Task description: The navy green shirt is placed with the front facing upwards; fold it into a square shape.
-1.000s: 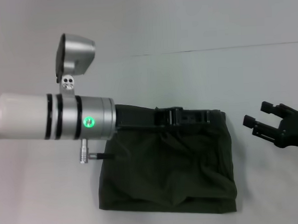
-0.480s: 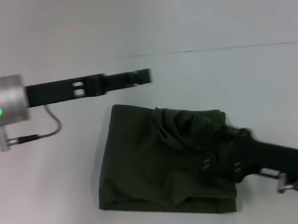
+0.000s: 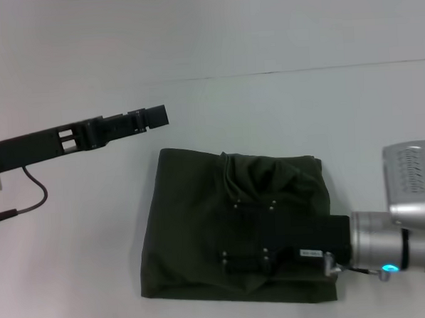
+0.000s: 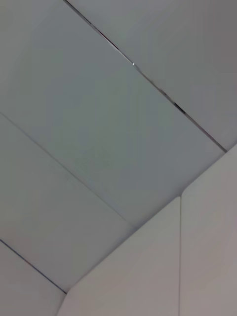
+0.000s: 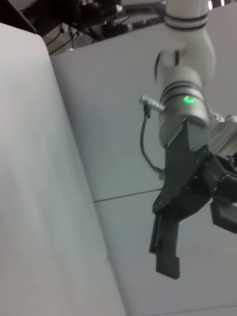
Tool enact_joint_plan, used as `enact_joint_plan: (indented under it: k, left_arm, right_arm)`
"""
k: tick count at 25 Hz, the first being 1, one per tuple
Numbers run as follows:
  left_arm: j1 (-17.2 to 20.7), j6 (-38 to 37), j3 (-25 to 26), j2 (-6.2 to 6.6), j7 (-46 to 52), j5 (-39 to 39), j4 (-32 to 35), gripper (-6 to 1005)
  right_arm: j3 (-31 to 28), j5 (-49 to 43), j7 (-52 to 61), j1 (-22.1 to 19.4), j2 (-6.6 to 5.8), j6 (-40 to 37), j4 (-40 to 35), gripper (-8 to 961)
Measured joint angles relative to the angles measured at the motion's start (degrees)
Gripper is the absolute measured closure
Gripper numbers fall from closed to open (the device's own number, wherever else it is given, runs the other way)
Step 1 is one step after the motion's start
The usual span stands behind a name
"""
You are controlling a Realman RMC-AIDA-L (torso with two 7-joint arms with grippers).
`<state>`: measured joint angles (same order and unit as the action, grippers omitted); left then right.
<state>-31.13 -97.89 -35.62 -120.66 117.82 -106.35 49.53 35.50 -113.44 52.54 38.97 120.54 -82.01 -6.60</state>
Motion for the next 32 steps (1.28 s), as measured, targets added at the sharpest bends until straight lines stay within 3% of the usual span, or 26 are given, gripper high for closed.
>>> enact_joint_plan:
  k: [4,16,19,24,32]
  left_arm:
    - [0.0,0.2,0.1,-0.09,-0.7,-0.3,-1.2,62]
    - [-0.3,1.5,-0.2,-0.16,-1.9,-0.4,-4.0,63]
    - [-0.2,1.4,-0.3,-0.10,-3.0,-1.1,-4.4,63]
    - [-0.3,1.3,-2.1,-0.33,-4.0,-4.0,-4.9,63]
    - [-0.5,4.9,-12.7,-2.43,-6.4,-4.8,-6.5,64]
  right_arm:
    - [-2.6,1.6,0.8,0.0,0.00,5.1,1.4,158]
    - [-5.9,14.9,4.7,-7.3,-0.63,16.2,-2.8,158]
    - [-5.9,18.3,4.7,-9.2,-0.72,13.3,-4.4,158]
    - [-7.5,26.7,5.7,-14.6,-0.90,0.0,-10.5,157]
    - [-8.7,28.3,11.0,-17.7,-1.01,-1.4,-17.1,158]
